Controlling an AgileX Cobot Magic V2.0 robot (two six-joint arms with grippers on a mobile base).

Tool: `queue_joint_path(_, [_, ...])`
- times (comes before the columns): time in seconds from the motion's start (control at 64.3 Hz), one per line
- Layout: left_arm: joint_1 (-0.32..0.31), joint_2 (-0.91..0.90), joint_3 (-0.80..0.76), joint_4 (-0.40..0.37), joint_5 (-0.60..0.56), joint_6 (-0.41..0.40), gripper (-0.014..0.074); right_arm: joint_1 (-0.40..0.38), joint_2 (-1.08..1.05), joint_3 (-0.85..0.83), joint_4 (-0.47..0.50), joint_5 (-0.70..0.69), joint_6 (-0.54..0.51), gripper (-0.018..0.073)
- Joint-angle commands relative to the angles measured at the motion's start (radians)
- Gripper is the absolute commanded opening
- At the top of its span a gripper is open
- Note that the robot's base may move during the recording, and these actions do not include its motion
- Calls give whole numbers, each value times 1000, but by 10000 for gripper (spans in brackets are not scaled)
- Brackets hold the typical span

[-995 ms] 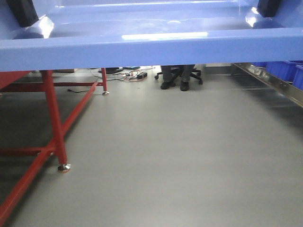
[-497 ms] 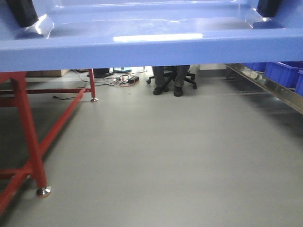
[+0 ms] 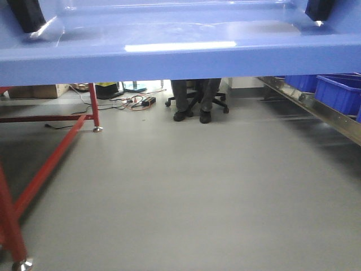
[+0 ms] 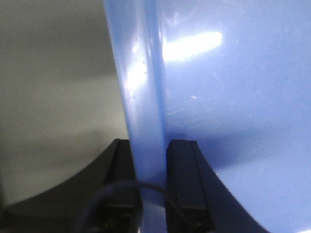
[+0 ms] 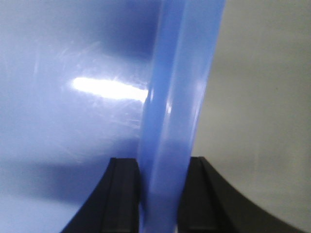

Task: Grab blue tray and place on right shelf
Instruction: 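Hold the tray with both grippers while the base turns to the shelving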

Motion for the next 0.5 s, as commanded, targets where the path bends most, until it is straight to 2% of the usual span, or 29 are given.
queue_joint_path(0.0, [-19, -32, -26, -53, 96, 39, -48, 5, -35, -33, 9, -90, -24, 56])
queue_joint_path(0.482, [-19, -32, -26, -57, 96, 39, -48, 5, -35, -33, 10, -90, -24, 56])
